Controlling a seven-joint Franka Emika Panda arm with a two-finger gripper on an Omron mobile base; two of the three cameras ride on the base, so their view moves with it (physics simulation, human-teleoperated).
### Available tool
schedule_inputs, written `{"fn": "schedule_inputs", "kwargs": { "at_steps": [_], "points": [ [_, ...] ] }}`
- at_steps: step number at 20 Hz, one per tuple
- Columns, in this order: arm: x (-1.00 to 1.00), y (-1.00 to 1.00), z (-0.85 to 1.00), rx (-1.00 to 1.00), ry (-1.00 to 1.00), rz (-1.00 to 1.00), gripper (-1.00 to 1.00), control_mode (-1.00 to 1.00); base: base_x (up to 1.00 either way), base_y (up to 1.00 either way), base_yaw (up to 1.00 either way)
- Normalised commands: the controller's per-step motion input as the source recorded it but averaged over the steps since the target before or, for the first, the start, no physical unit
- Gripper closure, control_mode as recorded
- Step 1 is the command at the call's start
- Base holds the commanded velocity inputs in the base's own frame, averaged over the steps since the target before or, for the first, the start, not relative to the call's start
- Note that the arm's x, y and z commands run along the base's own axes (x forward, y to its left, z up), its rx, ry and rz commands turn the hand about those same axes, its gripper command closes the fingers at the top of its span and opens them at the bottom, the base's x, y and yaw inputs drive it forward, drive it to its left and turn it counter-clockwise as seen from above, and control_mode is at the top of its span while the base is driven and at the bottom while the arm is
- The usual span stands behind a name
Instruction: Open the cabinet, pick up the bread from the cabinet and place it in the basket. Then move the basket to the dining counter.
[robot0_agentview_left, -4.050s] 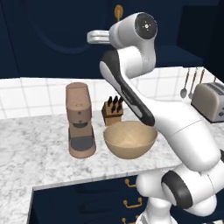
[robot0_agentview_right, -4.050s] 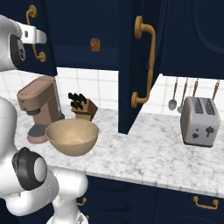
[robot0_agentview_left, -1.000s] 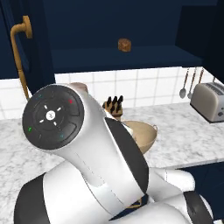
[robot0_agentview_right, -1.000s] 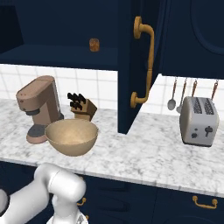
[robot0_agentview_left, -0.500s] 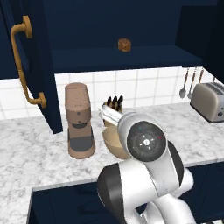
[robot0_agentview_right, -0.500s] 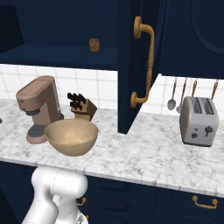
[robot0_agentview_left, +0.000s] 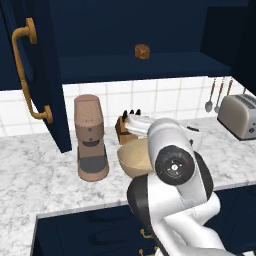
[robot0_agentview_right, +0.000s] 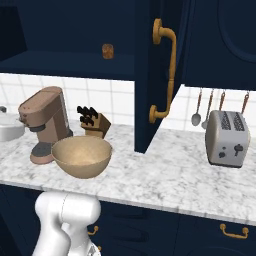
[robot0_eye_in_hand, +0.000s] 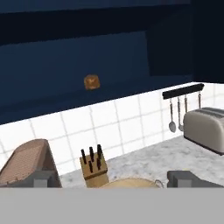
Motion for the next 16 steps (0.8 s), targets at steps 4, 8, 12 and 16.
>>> {"fn": "schedule_inputs", "kwargs": {
  "at_steps": [4, 8, 12, 16],
  "points": [
    [0.16, -0.53, 0.09, -0.44, 0.07, 0.17, -1.0, -1.0, 0.0, 0.0, 0.0],
    [0.06, -0.61, 0.29, -0.29, 0.18, 0.22, -1.0, -1.0, 0.0, 0.0, 0.0],
    [0.04, -0.51, 0.35, -0.17, 0.27, 0.25, -1.0, -1.0, 0.0, 0.0, 0.0],
    [0.04, -0.2, 0.38, 0.0, 0.18, 0.09, -1.0, -1.0, 0.0, 0.0, 0.0]
  ]
}}
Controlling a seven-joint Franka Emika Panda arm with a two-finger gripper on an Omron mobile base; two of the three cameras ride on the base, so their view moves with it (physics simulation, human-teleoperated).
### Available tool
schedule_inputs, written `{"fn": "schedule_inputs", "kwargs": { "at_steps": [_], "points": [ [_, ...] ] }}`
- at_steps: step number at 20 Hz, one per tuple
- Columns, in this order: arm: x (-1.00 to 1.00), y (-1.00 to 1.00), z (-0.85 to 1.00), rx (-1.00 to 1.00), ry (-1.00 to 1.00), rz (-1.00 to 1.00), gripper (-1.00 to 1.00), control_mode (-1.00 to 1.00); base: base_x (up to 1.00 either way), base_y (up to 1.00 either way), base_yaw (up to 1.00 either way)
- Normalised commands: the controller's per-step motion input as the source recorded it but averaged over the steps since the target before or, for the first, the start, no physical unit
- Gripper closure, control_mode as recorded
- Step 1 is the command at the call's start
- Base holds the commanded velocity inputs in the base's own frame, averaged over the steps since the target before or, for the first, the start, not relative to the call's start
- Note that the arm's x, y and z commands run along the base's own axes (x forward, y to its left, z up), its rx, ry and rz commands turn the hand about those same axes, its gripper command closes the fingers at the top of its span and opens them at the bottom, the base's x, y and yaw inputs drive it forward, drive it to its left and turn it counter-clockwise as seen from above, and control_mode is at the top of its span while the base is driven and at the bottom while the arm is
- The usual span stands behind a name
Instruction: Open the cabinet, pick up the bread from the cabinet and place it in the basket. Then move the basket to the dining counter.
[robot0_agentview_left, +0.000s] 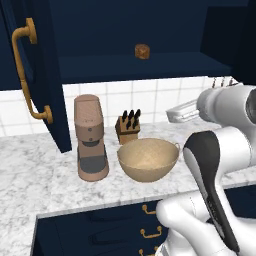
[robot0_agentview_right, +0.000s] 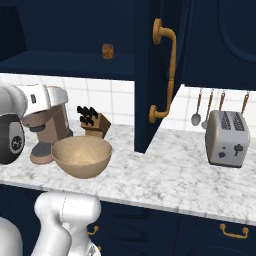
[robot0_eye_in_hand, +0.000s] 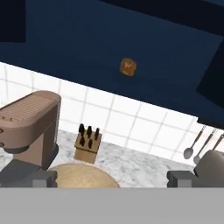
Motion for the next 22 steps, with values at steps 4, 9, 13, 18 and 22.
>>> {"fn": "schedule_inputs", "kwargs": {
  "at_steps": [4, 9, 13, 18, 22],
  "points": [
    [0.16, -0.13, 0.42, 0.02, -0.02, -0.01, -1.0, -1.0, 0.0, 0.0, 0.0],
    [0.15, -0.17, 0.24, 0.05, -0.15, -0.04, -1.0, -1.0, 0.0, 0.0, 0.0],
    [0.51, -0.06, 0.29, 0.17, 0.0, 0.0, -1.0, -1.0, 0.0, 0.0, 0.0],
    [0.51, 0.0, 0.37, 0.06, 0.0, 0.0, -1.0, -1.0, 0.0, 0.0, 0.0],
    [0.43, -0.02, 0.16, 0.0, 0.0, 0.0, -1.0, -1.0, 0.0, 0.0, 0.0]
  ]
}}
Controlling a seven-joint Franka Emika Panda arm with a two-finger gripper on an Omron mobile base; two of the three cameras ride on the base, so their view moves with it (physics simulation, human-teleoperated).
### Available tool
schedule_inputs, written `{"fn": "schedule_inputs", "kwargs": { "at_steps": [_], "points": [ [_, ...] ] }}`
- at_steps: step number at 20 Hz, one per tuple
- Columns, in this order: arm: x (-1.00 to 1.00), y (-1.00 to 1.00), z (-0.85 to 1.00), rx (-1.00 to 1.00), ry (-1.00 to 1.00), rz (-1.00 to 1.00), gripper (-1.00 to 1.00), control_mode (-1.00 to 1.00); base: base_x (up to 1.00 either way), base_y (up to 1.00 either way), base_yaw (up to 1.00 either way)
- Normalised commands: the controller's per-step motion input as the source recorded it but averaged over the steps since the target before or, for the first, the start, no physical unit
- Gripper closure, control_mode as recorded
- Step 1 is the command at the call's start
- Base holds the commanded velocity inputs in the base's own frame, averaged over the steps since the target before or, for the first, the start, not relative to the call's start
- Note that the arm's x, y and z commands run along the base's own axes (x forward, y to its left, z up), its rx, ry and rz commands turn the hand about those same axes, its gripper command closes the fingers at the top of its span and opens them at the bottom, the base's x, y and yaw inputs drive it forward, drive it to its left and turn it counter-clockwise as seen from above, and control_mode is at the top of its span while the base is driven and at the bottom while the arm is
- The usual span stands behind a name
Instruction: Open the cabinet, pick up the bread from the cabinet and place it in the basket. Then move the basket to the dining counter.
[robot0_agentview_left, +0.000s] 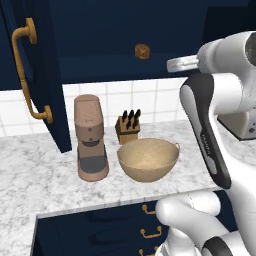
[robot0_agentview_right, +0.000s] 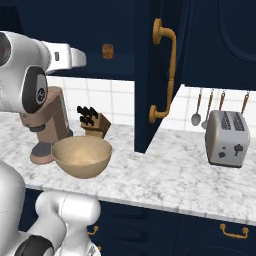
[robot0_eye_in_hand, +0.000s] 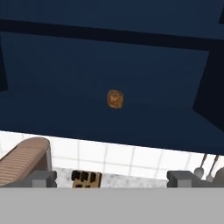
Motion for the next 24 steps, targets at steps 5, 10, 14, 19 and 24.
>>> {"fn": "schedule_inputs", "kwargs": {
  "at_steps": [5, 10, 14, 19, 24],
  "points": [
    [0.5, -0.18, 0.0, 0.01, 0.0, 0.0, -1.0, -1.0, 0.0, 0.0, 0.0],
    [0.5, -0.08, 0.0, 0.07, 0.03, 0.04, -1.0, -1.0, 0.0, 0.0, 0.0],
    [0.49, 0.0, 0.0, 0.02, 0.01, 0.01, -1.0, -1.0, 0.0, 0.0, 0.0],
    [0.54, 0.0, -0.01, 0.0, 0.02, 0.0, -1.0, -1.0, 0.0, 0.0, 0.0],
    [0.48, 0.0, 0.0, 0.0, 0.11, 0.0, -1.0, -1.0, 0.0, 0.0, 0.0]
  ]
}}
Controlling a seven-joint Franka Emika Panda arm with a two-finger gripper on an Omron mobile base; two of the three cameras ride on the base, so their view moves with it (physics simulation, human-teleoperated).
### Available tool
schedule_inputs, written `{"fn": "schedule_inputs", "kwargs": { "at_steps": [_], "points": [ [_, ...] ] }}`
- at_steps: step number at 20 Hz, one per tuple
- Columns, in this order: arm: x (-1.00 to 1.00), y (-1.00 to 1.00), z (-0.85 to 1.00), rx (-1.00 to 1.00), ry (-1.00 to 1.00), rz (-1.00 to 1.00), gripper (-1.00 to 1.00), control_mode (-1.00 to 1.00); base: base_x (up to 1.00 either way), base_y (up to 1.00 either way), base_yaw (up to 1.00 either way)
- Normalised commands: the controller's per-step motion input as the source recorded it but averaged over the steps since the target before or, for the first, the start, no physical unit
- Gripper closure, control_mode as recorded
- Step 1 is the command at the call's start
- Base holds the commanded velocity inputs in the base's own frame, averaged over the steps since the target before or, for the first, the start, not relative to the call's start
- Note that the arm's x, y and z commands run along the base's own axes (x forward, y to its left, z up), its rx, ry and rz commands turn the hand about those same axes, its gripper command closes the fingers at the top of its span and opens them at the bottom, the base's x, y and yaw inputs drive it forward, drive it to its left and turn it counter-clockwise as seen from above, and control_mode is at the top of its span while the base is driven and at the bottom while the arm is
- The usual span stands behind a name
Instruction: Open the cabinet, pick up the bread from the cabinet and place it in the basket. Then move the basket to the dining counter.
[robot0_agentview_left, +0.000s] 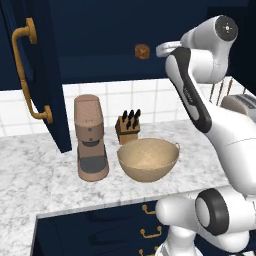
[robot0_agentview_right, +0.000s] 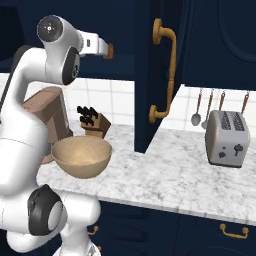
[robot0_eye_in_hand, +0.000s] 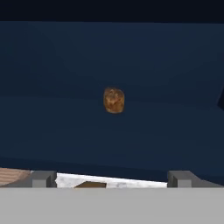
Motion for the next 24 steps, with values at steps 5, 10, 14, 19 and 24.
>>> {"fn": "schedule_inputs", "kwargs": {
  "at_steps": [5, 10, 14, 19, 24],
  "points": [
    [0.43, 0.01, -0.01, 0.0, 0.04, 0.01, -1.0, -1.0, 0.0, 0.0, 0.0],
    [0.37, 0.01, -0.13, 0.0, 0.0, 0.02, -1.0, -1.0, 0.0, 0.0, 0.0],
    [0.46, 0.0, -0.17, 0.01, 0.0, 0.02, -1.0, -1.0, 0.0, 0.0, 0.0],
    [0.45, 0.03, -0.12, 0.0, 0.0, 0.01, -1.0, -1.0, 0.0, 0.0, 0.0],
    [0.38, 0.1, -0.06, 0.0, 0.0, 0.0, -1.0, -1.0, 0.0, 0.0, 0.0]
  ]
}}
